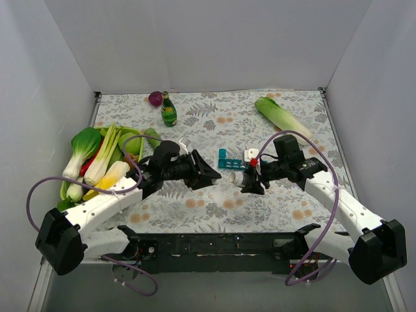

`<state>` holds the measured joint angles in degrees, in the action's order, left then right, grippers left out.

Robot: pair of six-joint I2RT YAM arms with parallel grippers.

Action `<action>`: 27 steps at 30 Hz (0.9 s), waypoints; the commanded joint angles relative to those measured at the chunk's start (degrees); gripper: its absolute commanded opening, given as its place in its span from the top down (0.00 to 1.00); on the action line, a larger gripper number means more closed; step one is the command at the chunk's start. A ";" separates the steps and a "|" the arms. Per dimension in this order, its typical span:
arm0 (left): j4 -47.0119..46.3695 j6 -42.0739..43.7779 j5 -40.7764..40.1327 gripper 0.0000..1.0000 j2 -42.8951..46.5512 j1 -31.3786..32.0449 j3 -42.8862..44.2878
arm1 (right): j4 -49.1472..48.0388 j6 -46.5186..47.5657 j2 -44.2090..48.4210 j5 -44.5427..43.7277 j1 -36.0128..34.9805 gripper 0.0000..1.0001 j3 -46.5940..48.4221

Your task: Sort the pills into containers

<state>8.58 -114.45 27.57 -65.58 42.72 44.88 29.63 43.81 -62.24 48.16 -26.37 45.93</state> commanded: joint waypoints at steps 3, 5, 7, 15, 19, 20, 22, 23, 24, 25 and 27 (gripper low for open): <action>23.40 20.72 -22.88 1.00 -2.43 -7.47 -0.93 | -1.41 -0.39 1.85 0.88 0.79 0.99 -0.84; 25.70 22.25 -26.85 1.00 -4.02 -10.19 -2.77 | -1.59 -0.48 2.47 0.88 0.79 0.99 -1.46; 24.83 22.70 -29.85 1.00 -5.08 -12.30 -3.83 | -1.68 -0.48 2.56 0.88 1.06 0.99 -1.72; 23.85 24.72 -37.42 0.77 -10.44 -17.49 -3.58 | -1.94 -0.66 2.91 1.06 1.67 0.99 -1.99; 23.33 25.77 -35.49 0.39 -11.33 -18.11 -2.87 | -1.94 -0.66 3.26 0.97 1.94 0.99 -2.25; 23.15 26.29 -34.96 0.27 -11.06 -18.02 -2.61 | -2.03 -0.66 3.26 0.97 1.94 0.99 -2.34; 23.93 26.47 -33.73 0.22 -10.36 -18.11 -1.65 | -2.12 -0.66 3.44 1.06 1.94 0.98 -2.43; 24.29 27.00 -33.20 0.19 -9.49 -18.11 -1.21 | -2.12 -0.74 3.35 1.14 1.94 0.98 -2.43; 24.73 27.09 -32.41 0.17 -8.87 -18.20 -0.77 | -2.03 -0.75 3.35 1.14 2.02 0.98 -2.43; 25.51 27.35 -31.88 0.16 -8.17 -18.11 0.28 | -2.03 -0.75 3.44 1.32 2.11 0.98 -2.43; 26.14 28.58 -28.99 0.13 -5.88 -18.20 0.99 | -1.94 -0.66 3.26 1.50 2.02 0.98 -2.43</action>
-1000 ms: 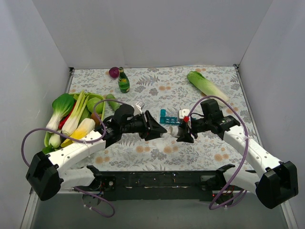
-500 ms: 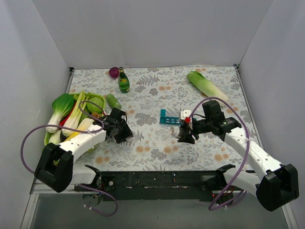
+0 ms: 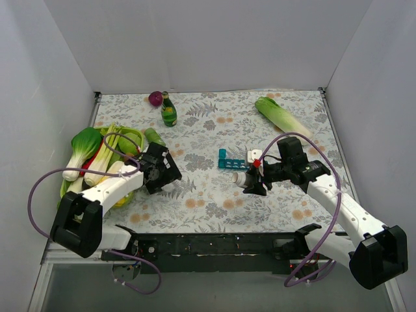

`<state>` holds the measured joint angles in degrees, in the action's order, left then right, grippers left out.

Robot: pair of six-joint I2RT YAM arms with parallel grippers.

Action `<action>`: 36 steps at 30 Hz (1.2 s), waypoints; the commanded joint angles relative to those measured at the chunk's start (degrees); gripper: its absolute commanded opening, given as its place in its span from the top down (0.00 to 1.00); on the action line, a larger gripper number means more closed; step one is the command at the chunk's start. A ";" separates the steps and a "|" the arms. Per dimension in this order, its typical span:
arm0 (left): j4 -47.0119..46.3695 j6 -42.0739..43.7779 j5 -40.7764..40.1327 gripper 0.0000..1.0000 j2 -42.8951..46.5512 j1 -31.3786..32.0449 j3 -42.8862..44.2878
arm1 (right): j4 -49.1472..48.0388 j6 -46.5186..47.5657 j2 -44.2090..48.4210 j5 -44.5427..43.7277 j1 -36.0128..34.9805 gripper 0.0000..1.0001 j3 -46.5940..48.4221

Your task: Sort the pills into containers

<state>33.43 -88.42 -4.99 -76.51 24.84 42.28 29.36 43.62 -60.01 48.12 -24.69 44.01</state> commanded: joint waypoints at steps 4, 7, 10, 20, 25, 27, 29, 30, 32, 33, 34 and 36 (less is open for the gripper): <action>1.03 6.50 12.00 0.08 9.44 -0.32 5.18 | -1.51 -0.20 0.95 2.85 0.52 0.98 -0.33; -1.08 9.48 19.30 0.02 12.96 -0.32 5.09 | -1.15 -0.11 0.86 3.56 0.52 0.98 -0.33; -3.88 12.12 27.21 0.02 15.33 -0.23 5.00 | -0.98 0.07 0.95 4.61 0.61 0.98 -0.15; -23.22 20.64 48.26 0.02 21.39 7.31 3.07 | -1.42 -1.07 -0.28 9.36 1.75 0.98 0.46; -29.73 22.15 42.00 0.02 19.39 14.44 2.54 | -1.68 -1.87 -0.55 10.59 2.10 0.98 0.55; -32.70 20.76 38.93 0.02 17.02 17.24 3.51 | -1.77 -1.95 -0.55 10.59 2.19 0.98 0.38; -35.79 19.61 37.17 0.02 15.70 19.18 4.12 | -1.94 -2.13 -0.46 10.68 2.19 0.98 0.20; -36.93 19.08 34.47 0.02 13.69 20.85 4.65 | -2.03 -2.13 -0.55 10.68 2.27 0.98 0.20; -36.77 18.99 31.73 0.02 11.40 22.44 6.05 | -2.12 -2.31 -0.55 10.86 2.27 0.98 0.29; -36.68 18.73 29.45 0.02 10.51 23.75 7.28 | -2.12 -2.39 -0.55 10.94 2.28 0.98 0.20; -36.77 18.64 28.47 0.02 8.68 24.29 7.72 | -2.12 -2.39 -0.55 11.03 2.36 0.98 0.20; -36.68 18.29 26.45 0.02 7.00 25.95 9.21 | -2.21 -2.48 -0.55 11.12 2.36 0.98 0.11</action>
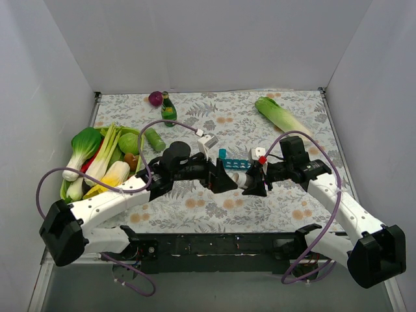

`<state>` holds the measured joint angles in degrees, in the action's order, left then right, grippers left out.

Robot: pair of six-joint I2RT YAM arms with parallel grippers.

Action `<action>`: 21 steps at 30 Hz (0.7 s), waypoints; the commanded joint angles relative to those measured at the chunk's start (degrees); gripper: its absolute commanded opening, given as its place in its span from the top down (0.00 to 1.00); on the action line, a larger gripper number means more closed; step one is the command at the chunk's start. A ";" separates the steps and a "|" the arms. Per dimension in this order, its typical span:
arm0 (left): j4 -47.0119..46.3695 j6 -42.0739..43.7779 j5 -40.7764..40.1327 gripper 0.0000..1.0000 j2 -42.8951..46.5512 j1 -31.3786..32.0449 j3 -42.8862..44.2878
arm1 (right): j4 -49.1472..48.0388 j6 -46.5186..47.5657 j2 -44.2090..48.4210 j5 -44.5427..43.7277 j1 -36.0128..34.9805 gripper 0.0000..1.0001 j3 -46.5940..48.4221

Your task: Sort the pills into containers

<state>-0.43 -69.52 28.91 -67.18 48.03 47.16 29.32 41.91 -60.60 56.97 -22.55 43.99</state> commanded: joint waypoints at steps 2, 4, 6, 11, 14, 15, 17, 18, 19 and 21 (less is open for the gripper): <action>-2.65 -0.97 -9.30 0.02 -4.62 3.73 5.22 | -2.34 -0.78 0.13 2.36 0.31 0.98 0.05; -2.48 -1.06 -10.79 0.02 -5.85 4.79 6.01 | -2.43 -0.86 0.22 2.27 0.48 0.98 -0.13; -1.78 -1.32 -11.76 0.02 -7.17 5.49 6.63 | -2.43 -0.95 0.31 2.36 0.40 0.98 -0.13; -1.07 -2.64 -13.09 0.11 -8.32 5.85 7.60 | -2.86 -1.13 0.39 2.36 0.57 0.98 -0.39; -0.10 -4.40 -13.26 0.18 -9.55 6.11 8.47 | -2.87 -1.22 0.31 2.36 0.66 0.98 -0.31; 0.07 -4.84 -13.35 0.20 -10.33 6.20 8.74 | -2.87 -1.30 0.31 2.36 0.66 0.98 -0.39; 0.07 -6.33 -13.18 0.24 -11.04 6.29 9.62 | -2.95 -1.31 0.31 2.36 0.57 0.98 -0.39; 1.64 -6.68 -13.26 0.25 -11.31 6.29 9.79 | -2.95 -1.22 0.31 2.36 0.66 0.98 -0.31; 1.74 -7.82 -13.00 0.26 -11.92 6.29 10.06 | -2.95 -1.30 0.31 2.27 0.75 0.98 -0.31; 2.18 -8.53 -12.56 0.30 -12.36 6.29 10.58 | -3.04 -1.39 0.31 2.18 0.66 0.98 -0.22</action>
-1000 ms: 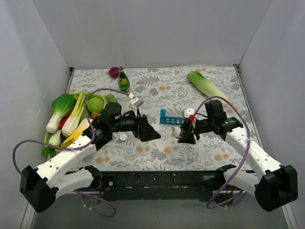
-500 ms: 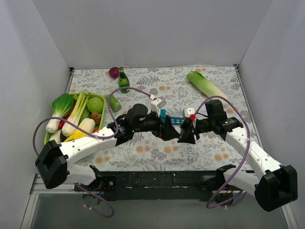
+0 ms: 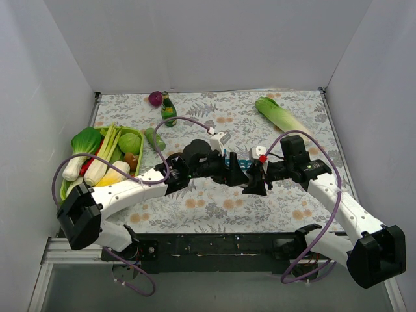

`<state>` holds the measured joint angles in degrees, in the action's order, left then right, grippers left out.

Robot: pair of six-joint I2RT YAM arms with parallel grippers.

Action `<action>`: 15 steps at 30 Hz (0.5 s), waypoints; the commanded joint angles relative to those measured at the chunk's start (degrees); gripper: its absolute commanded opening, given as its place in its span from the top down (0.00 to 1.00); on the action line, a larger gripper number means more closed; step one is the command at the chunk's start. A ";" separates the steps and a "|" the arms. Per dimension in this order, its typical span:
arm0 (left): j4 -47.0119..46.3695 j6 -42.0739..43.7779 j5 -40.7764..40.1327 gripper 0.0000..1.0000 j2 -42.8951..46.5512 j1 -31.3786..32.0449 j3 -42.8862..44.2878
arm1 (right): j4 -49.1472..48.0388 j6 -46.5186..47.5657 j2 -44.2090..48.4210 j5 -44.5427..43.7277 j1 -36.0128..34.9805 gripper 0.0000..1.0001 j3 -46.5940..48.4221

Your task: Sort the pills into containers

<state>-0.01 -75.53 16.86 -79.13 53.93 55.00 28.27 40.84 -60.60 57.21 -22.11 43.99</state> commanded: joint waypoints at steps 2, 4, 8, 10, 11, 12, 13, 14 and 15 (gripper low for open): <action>2.29 -3.57 0.19 0.32 -1.02 0.56 3.09 | -1.99 -0.32 0.30 1.76 0.22 0.98 -0.22; 3.87 -3.92 0.28 0.43 -1.29 0.56 3.97 | -2.08 -0.41 0.31 1.68 0.31 0.97 -0.22; 5.37 -5.85 1.42 0.66 -0.94 0.56 4.59 | -2.52 -0.85 0.48 0.97 0.40 0.95 -0.13; 5.29 -8.31 2.03 0.75 -0.67 0.56 4.15 | -3.04 -1.64 0.48 0.36 0.49 0.94 -0.04; 5.11 -9.19 2.82 0.77 -0.50 0.47 3.89 | -3.57 -1.99 0.57 0.27 0.66 0.93 0.13; 3.98 -11.38 3.52 0.78 -0.41 0.47 3.54 | -3.92 -2.86 0.57 0.27 0.75 0.92 0.13; 3.18 -12.53 4.05 0.80 -0.23 0.47 2.40 | -4.27 -3.39 0.57 0.44 0.92 0.91 0.48; 2.39 -13.84 4.84 0.81 -0.06 0.47 1.78 | -4.80 -3.83 0.57 0.62 1.10 0.90 0.75; 0.38 -15.95 5.11 0.83 0.38 0.47 1.17 | -5.07 -4.27 0.31 0.88 1.10 0.87 1.01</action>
<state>3.11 -83.22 18.63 -80.71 54.22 57.56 28.12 38.13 -60.62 57.52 -21.82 43.90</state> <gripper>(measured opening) 0.501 0.600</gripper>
